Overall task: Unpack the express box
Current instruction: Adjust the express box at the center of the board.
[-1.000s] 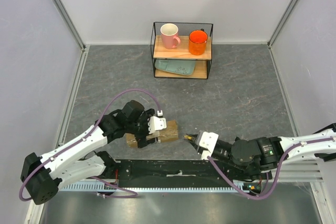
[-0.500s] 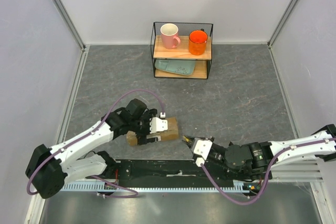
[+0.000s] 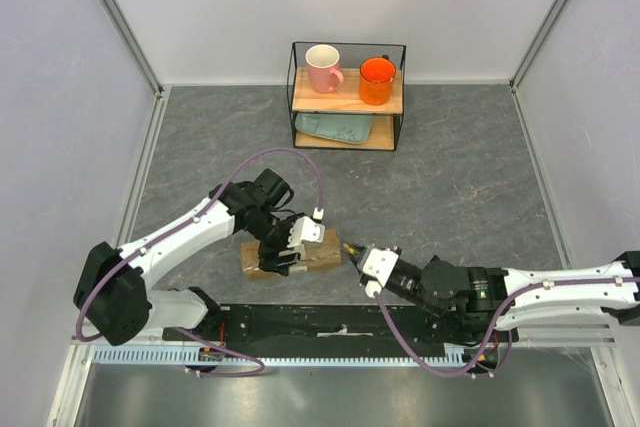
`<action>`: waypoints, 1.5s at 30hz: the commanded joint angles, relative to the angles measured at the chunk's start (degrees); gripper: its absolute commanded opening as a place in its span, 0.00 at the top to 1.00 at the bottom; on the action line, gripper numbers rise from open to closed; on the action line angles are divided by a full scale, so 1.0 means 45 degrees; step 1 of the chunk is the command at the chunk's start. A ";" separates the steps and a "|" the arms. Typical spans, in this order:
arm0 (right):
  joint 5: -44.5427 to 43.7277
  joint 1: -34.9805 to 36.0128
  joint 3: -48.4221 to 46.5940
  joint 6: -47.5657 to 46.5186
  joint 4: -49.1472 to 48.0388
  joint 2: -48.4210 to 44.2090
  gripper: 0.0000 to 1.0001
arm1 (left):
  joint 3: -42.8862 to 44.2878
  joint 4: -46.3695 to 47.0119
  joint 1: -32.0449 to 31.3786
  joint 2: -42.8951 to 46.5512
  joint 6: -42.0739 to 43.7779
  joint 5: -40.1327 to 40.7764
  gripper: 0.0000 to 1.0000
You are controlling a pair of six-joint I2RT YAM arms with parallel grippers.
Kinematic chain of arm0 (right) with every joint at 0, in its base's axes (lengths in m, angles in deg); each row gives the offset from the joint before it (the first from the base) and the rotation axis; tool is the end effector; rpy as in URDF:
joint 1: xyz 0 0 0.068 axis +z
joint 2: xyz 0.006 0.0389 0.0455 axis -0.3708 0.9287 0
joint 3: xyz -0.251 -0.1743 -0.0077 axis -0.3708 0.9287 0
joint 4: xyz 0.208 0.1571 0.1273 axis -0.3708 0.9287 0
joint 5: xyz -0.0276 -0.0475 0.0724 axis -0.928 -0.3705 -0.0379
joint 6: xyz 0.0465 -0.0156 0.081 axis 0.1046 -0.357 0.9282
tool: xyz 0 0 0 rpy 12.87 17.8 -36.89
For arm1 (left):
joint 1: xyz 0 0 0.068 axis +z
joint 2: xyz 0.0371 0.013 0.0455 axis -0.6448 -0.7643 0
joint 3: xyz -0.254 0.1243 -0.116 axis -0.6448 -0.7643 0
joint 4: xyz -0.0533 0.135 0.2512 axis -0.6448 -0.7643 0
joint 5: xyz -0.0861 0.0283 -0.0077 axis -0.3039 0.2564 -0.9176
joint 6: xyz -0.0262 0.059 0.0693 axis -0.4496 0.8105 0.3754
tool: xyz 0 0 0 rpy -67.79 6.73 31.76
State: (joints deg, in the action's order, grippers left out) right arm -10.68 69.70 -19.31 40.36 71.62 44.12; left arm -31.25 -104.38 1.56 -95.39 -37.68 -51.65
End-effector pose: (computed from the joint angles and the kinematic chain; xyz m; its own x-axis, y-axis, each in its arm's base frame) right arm 0.0401 0.2295 0.3145 0.3054 -0.2510 -0.9185 -0.8013 0.4533 -0.3903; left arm 0.1647 -0.1901 0.2091 0.0306 0.8204 -0.5709 0.9871 -0.1147 -0.1120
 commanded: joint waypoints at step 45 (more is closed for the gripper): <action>0.8104 -0.8665 -0.1651 0.3748 -0.1403 0.2011 1.00 | -0.2511 0.2576 0.0919 0.3507 -0.2061 0.0795 0.01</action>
State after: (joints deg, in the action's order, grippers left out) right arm 23.30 30.72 -23.05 56.71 63.66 54.72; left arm -41.21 -97.03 5.91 -78.71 -47.32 -49.11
